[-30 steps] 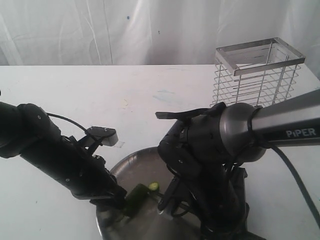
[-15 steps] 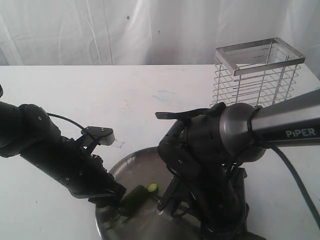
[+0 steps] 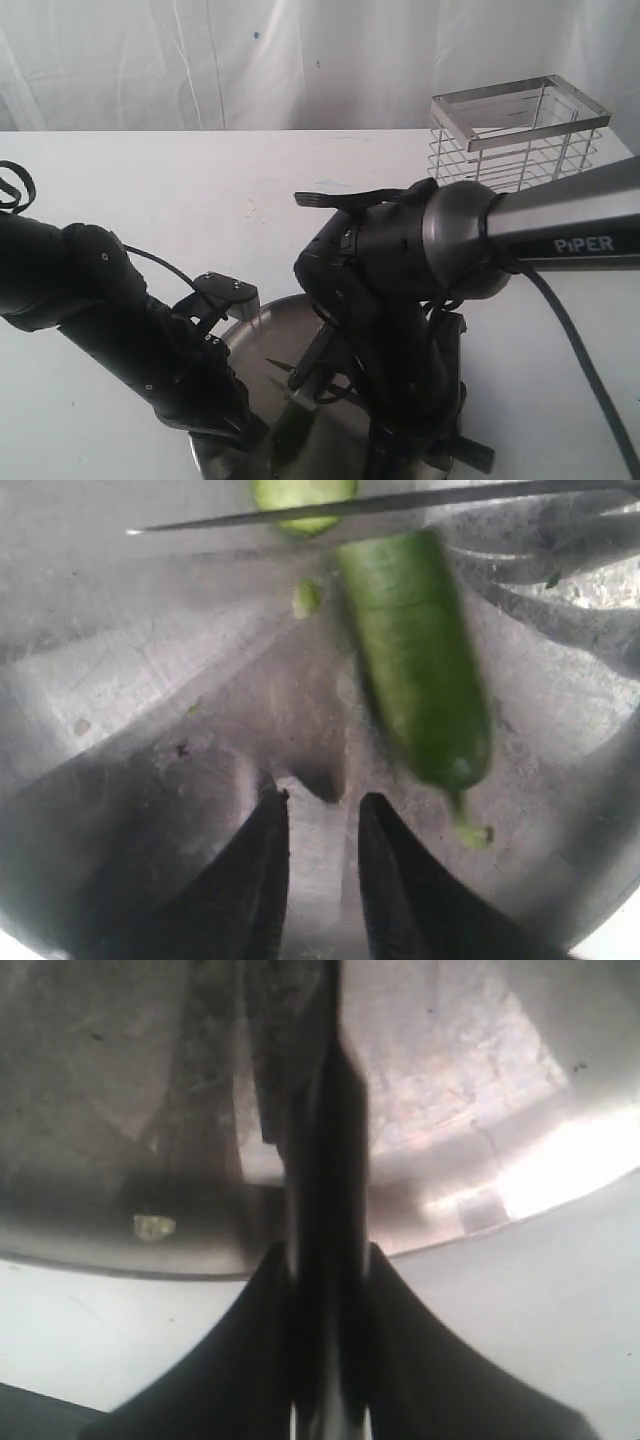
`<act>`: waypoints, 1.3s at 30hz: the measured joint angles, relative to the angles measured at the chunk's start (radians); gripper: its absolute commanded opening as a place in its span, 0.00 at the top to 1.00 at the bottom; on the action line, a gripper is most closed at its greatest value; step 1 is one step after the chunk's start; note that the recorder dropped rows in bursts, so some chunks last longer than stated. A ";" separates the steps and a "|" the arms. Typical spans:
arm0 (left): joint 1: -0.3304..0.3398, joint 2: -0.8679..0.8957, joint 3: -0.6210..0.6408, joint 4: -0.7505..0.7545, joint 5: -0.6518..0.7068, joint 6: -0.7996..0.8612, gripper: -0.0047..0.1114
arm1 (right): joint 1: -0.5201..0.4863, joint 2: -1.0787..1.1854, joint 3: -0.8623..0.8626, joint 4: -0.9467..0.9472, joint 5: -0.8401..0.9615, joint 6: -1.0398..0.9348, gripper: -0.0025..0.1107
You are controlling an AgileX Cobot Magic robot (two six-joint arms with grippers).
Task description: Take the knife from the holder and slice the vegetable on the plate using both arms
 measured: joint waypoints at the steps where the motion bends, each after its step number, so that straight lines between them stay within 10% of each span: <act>1: -0.002 0.000 0.000 0.002 0.000 0.000 0.70 | 0.000 0.008 0.000 0.008 0.000 0.000 0.98; 39: -0.002 -0.046 0.000 0.065 -0.040 -0.004 0.69 | 0.012 -0.154 0.136 0.151 0.004 0.086 0.98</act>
